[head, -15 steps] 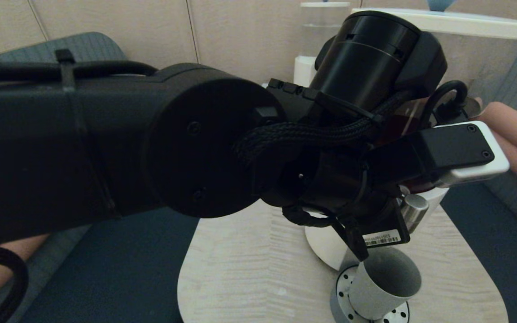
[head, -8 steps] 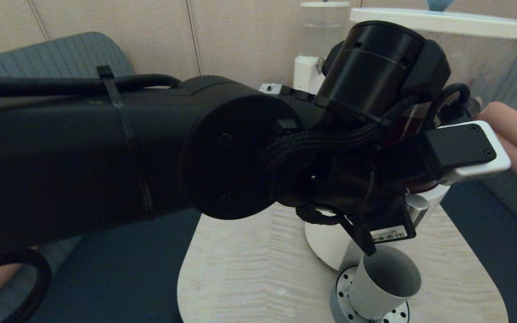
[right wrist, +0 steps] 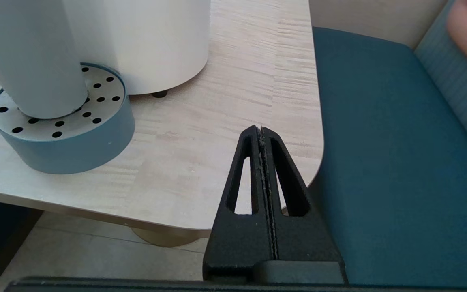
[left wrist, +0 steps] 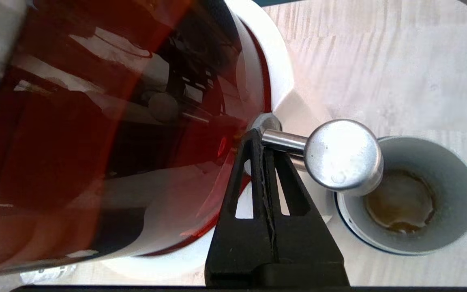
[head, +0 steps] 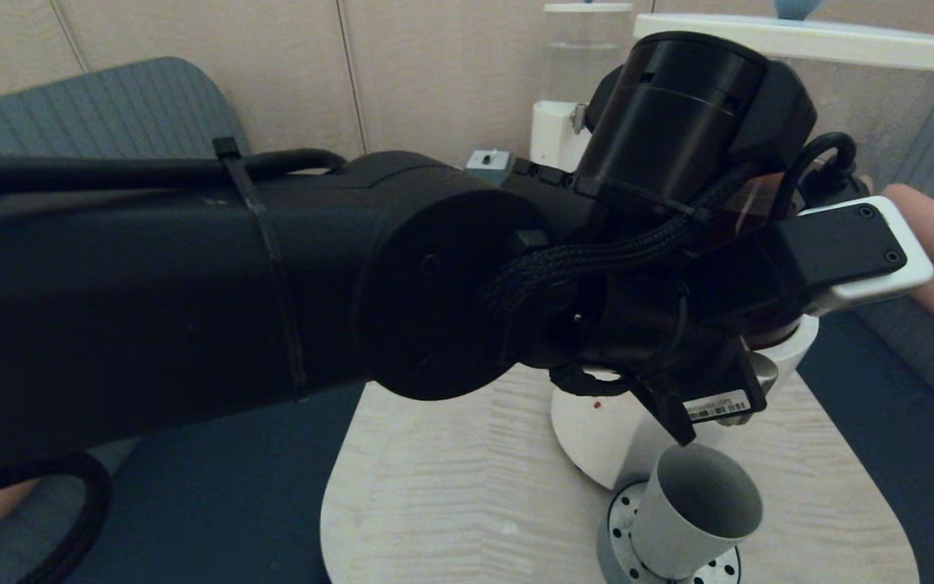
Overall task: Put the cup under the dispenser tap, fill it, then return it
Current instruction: Turn off the faucet
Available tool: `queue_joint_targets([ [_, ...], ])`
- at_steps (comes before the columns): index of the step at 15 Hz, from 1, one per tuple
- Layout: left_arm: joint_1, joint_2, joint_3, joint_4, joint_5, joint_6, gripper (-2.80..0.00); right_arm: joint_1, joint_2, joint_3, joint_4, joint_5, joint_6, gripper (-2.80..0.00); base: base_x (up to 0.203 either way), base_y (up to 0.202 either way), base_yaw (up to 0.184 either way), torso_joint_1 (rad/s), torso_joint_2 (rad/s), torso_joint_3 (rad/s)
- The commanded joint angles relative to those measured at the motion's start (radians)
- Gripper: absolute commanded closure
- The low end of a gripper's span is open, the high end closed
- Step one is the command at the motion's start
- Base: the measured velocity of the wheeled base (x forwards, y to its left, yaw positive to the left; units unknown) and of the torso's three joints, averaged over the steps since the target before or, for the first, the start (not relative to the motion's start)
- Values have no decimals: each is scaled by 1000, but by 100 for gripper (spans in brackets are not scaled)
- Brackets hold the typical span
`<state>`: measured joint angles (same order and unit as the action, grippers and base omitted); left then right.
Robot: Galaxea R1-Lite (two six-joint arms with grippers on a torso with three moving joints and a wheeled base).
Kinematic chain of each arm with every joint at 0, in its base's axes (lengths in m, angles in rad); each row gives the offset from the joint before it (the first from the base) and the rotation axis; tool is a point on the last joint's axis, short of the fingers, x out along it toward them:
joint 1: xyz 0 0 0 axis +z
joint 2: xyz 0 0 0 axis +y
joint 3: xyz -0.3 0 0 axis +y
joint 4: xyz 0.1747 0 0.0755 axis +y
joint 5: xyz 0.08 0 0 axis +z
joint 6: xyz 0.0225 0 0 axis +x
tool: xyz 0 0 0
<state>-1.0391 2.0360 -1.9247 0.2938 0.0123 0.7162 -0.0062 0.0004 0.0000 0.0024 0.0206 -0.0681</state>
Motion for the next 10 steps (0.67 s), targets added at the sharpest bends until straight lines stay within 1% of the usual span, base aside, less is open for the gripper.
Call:
queue_joint_targets([
  [1, -1, 0, 1, -13, -6, 3, 0, 0, -2, 9, 1, 1, -1, 0, 0, 0, 0, 0, 0, 0],
  [6, -1, -9, 16, -13, -11, -2, 0, 0, -2, 9, 1, 1, -1, 0, 0, 0, 0, 0, 0, 0],
  [9, 1, -32, 33, -6, 2, -12, 0, 0, -2, 9, 1, 1, -1, 0, 0, 0, 0, 0, 0, 0],
  [10, 4, -47, 49, -5, 13, -27, 0, 0, -2, 9, 1, 1, -1, 0, 0, 0, 0, 0, 0, 0],
])
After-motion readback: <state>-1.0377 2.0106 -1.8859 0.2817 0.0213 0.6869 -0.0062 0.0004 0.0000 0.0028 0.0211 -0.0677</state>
